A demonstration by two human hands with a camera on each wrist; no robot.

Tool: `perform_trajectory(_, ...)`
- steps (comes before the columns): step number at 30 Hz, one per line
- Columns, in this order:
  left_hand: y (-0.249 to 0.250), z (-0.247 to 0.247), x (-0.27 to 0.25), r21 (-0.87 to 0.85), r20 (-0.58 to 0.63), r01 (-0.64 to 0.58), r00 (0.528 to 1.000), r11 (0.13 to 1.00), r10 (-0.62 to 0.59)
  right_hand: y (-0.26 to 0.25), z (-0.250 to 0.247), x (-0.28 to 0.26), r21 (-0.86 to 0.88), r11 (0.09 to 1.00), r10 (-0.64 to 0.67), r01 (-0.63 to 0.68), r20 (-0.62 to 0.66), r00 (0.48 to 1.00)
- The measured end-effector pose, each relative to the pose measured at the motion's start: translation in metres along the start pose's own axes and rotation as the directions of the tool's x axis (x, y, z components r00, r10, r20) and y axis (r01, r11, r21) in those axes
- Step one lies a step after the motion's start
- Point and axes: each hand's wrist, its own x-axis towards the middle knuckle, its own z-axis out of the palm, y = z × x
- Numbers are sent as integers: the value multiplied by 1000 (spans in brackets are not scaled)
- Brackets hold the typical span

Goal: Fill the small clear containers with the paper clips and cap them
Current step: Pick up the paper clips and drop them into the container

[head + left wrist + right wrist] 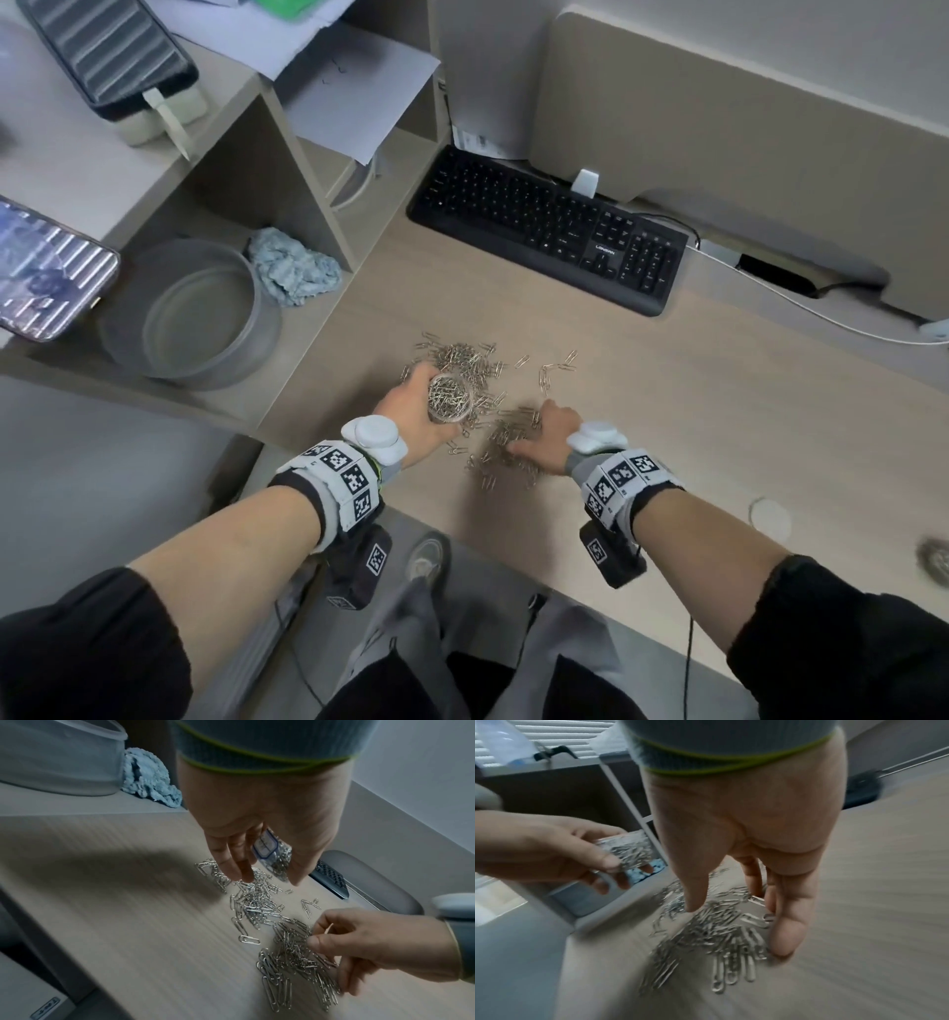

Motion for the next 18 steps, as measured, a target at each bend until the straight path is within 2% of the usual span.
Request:
perform_trajectory(2,-4,-2,0,-4,-1,18,1000,1000,-18,-15,8,2,-146,988,-44,42,-7,999)
perform_trajectory(6,-7,-6,-1,-30,5,26,1000,999,-26,-38,22,6,-288,956,-59,61,17,998)
perform_trajectory(10,-13,-6,0,-25,1,36,999,999,-36,-48,24,16,-287,955,-60,70,41,997)
perform_trajectory(16,-15,-2,3,-2,44,49,998,999,-49,-35,9,19,-295,951,-79,96,67,995)
perform_trajectory(18,-15,2,3,25,56,51,997,998,-52,-29,3,20,-227,971,-63,74,55,997)
